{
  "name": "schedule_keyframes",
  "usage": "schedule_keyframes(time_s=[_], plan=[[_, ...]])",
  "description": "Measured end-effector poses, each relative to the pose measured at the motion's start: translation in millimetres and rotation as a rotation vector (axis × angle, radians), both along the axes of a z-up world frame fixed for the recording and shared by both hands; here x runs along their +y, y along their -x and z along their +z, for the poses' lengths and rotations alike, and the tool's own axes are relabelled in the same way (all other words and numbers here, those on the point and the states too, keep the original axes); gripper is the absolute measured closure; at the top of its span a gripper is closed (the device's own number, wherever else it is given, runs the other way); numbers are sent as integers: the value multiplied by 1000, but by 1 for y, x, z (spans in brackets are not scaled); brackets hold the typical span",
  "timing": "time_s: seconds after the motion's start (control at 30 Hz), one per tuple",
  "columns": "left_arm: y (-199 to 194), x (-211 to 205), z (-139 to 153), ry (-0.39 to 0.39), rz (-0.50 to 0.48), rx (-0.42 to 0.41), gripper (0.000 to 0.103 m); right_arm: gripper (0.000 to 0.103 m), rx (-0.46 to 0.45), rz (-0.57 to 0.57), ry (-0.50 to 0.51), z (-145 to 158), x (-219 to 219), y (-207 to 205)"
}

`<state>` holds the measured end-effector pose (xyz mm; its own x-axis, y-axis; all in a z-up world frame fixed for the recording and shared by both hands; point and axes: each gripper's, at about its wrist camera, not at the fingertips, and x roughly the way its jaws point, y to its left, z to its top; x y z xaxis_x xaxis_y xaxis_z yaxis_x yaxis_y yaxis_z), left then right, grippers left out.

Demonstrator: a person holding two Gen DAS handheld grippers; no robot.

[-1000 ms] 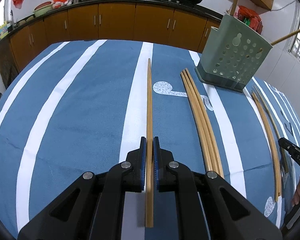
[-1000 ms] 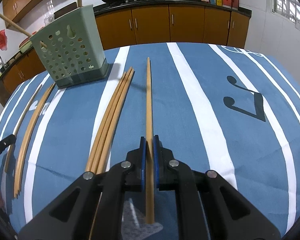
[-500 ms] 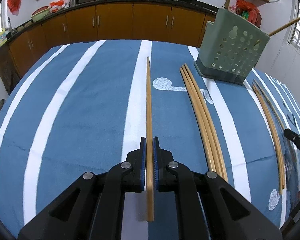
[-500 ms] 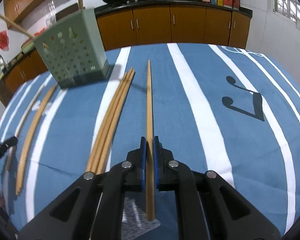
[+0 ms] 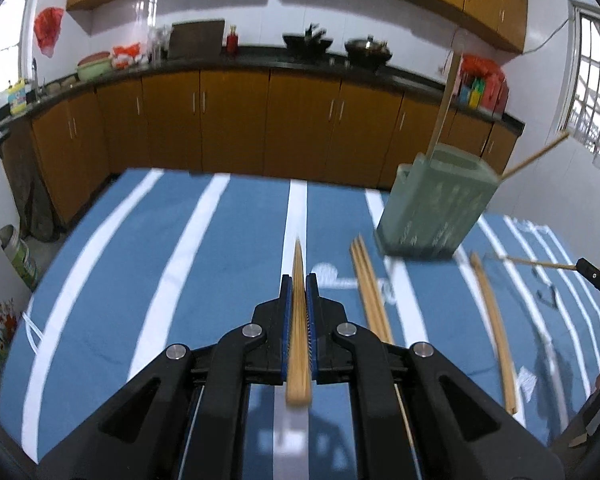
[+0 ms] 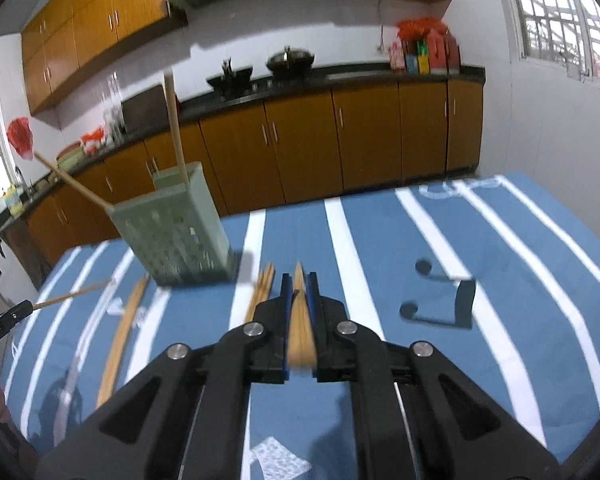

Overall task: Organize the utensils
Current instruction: 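Lift both chopsticks and carry them over the green caddy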

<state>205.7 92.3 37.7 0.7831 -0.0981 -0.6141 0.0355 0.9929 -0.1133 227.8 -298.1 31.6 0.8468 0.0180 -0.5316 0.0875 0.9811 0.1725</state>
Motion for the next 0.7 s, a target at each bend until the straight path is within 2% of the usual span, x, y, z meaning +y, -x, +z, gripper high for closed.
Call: schedule_keyframes(time_s=[0.13, 0.4, 0.6, 0.7], plan=[[2, 2, 20, 15, 0, -54, 96, 95, -58, -7, 2, 20, -3, 3], [-4, 0, 38, 18, -7, -92, 96, 95, -85, -5, 11, 33, -3, 1], [1, -9, 61, 8, -58, -134, 96, 95, -113, 70, -47, 65, 0, 0], [2, -17, 80, 40, -116, -149, 96, 95, -126, 147, -92, 90, 7, 0]])
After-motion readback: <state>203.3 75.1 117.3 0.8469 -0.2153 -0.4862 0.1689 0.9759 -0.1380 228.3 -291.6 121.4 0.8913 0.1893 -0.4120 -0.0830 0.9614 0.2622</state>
